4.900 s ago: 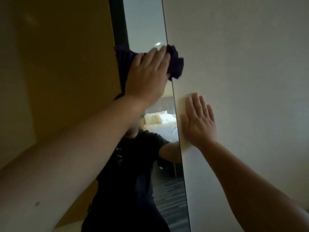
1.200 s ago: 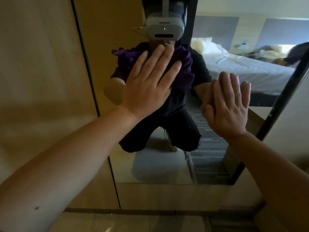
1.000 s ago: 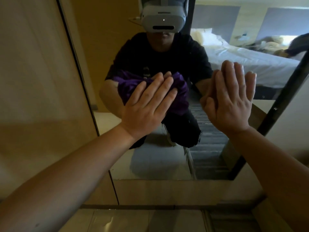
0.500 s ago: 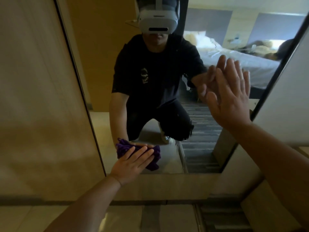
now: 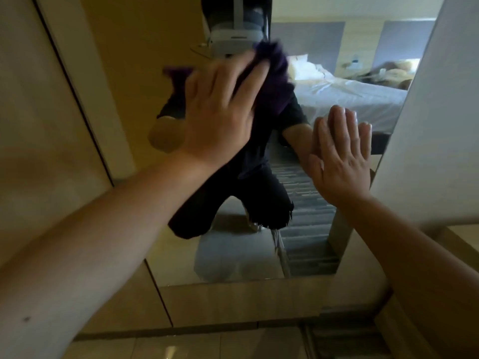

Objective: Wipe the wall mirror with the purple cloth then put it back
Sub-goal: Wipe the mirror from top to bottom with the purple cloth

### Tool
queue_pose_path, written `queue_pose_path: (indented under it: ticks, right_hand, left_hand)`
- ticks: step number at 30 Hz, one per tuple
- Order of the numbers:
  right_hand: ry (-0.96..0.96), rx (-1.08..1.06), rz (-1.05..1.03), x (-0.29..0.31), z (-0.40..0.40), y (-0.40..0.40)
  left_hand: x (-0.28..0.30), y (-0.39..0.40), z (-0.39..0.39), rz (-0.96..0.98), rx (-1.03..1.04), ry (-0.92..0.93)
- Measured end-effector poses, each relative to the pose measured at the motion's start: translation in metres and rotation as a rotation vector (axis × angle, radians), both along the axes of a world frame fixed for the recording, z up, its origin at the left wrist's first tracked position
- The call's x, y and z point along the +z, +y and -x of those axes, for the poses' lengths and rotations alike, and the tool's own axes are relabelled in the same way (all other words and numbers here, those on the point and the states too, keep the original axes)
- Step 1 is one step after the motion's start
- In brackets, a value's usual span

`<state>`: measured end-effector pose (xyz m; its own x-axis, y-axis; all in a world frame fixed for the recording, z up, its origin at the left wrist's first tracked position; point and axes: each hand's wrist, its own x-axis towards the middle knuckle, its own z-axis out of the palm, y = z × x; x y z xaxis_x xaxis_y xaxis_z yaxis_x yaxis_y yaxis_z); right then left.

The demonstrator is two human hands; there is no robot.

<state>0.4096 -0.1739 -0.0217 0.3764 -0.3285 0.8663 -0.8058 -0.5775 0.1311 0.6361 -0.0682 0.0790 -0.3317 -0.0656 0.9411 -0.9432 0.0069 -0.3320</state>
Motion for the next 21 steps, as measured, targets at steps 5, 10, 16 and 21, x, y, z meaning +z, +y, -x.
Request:
queue_pose_path:
  ticks: [5, 10, 16, 21]
  right_hand:
    - [-0.06, 0.061, 0.11, -0.005, -0.001, -0.008]
    - [-0.115, 0.107, 0.192, -0.009, -0.004, -0.014]
    - [-0.139, 0.106, 0.185, -0.008, -0.006, -0.011]
    - [-0.122, 0.088, 0.091, -0.002, -0.005, 0.0]
  left_hand:
    - [0.049, -0.024, 0.024, 0.017, 0.122, -0.099]
    - [-0.051, -0.027, 0.017, -0.041, 0.098, -0.229]
    - [-0.19, -0.018, 0.0, -0.197, 0.068, -0.332]
    - [-0.26, -0.001, -0.006, -0.411, 0.061, -0.337]
